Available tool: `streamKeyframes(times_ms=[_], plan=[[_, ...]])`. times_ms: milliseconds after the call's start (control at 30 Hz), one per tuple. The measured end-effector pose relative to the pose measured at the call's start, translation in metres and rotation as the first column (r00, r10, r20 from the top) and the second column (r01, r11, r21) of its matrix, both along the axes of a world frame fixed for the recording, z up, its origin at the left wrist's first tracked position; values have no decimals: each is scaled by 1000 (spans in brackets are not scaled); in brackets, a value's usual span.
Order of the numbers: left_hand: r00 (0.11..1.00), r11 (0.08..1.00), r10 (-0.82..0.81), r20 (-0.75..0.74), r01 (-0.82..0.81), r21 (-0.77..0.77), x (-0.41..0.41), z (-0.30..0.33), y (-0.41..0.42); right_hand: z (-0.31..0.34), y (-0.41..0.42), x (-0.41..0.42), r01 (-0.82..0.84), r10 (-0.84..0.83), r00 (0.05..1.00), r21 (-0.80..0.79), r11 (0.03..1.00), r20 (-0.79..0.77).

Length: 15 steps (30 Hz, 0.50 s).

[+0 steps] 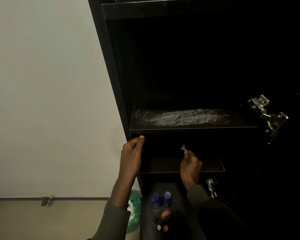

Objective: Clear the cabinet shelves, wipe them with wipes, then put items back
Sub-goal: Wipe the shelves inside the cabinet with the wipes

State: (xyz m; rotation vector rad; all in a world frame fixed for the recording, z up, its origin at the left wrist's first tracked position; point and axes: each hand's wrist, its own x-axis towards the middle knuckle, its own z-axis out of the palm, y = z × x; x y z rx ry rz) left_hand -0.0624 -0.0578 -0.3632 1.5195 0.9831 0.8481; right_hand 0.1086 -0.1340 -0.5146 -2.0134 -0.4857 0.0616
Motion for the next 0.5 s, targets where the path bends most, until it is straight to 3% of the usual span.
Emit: streamKeyframes(times_ms=[67, 133, 400, 500], plan=[[1000, 1000, 12, -6, -12, 2, 1, 0, -1, -15, 4, -13, -180, 204, 951, -119, 976, 231], [1000, 1000, 13, 4, -13, -7, 1, 0, -2, -26, 14, -34, -274, 342, 892, -248, 929, 297], [999, 1000, 19, 44, -19, -4, 1, 5, -6, -35, 68, -83, -544, 672, 715, -451, 707, 193], [999, 1000, 25, 43, -26, 8, 3, 4, -6, -43, 64, -78, -629, 729, 667, -405, 663, 156]])
